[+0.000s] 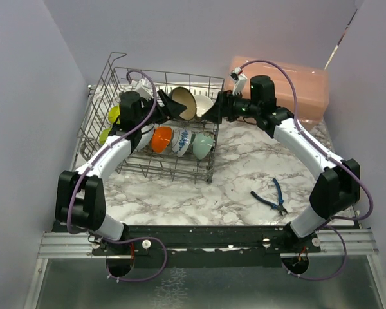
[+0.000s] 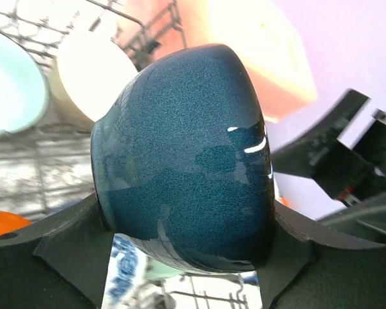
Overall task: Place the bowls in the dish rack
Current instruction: Pick up the bowl from the dish rack, then place the bowl in the dish rack.
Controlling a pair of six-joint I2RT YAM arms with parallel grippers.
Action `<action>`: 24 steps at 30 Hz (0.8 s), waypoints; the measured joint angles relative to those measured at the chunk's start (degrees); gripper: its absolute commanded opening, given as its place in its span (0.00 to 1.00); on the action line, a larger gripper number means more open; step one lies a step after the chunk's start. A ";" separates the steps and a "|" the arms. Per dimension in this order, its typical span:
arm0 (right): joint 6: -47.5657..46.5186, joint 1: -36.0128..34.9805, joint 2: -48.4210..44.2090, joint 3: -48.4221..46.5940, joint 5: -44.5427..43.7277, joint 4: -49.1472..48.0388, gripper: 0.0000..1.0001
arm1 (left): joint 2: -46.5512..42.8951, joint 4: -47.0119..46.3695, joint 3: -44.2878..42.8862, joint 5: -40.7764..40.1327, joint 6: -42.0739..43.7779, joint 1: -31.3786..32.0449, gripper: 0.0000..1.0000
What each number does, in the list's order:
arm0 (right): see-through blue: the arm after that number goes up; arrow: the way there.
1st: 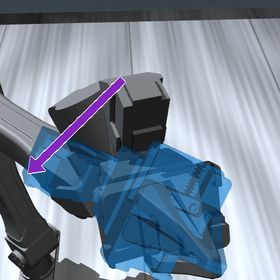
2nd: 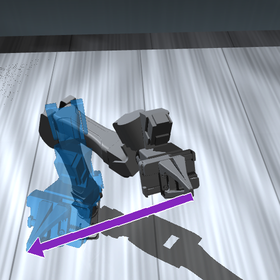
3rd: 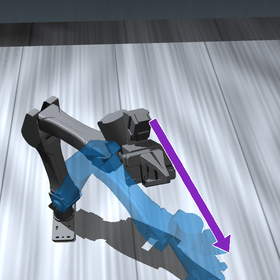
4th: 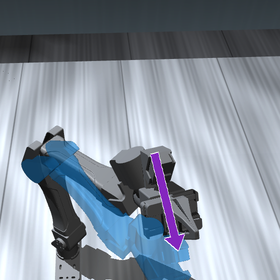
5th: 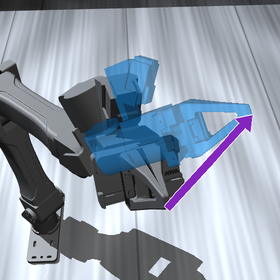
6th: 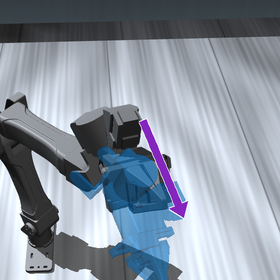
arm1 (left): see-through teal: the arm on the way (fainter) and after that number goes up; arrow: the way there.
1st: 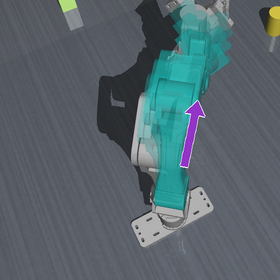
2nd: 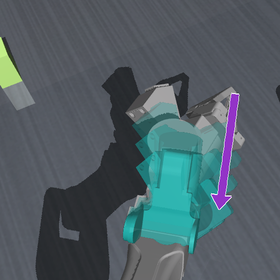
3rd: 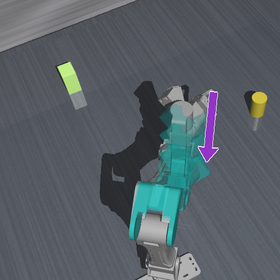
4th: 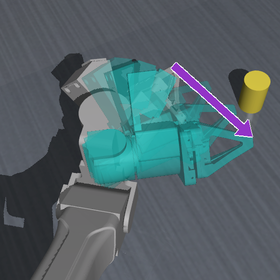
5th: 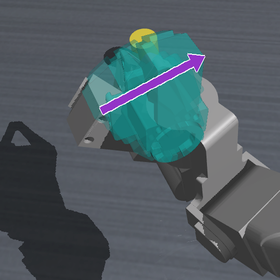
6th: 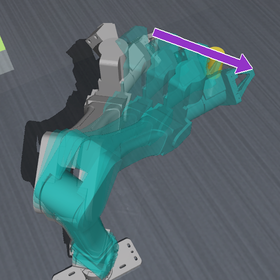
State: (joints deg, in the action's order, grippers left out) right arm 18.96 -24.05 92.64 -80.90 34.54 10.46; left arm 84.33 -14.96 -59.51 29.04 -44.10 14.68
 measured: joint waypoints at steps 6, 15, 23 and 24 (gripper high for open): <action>-0.79 0.00 0.02 -0.04 -4.94 3.48 0.91 | 6.25 7.52 -9.22 -5.90 12.35 -2.62 0.00; -1.77 0.02 0.66 0.09 -8.83 7.65 0.91 | 14.67 17.07 -21.35 -21.73 32.83 -2.71 0.00; -2.58 0.02 1.49 0.39 -9.94 9.42 0.91 | 22.23 22.21 -30.03 -31.80 44.61 -2.73 0.00; -2.62 0.02 1.62 0.39 -9.97 9.55 0.91 | 22.93 22.45 -30.71 -32.63 45.53 -2.73 0.00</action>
State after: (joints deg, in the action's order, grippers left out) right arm 16.34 -24.03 94.26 -80.51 24.58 20.01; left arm 107.26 7.49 -90.21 -3.60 1.43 11.94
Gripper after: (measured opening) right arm 0.908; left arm 0.741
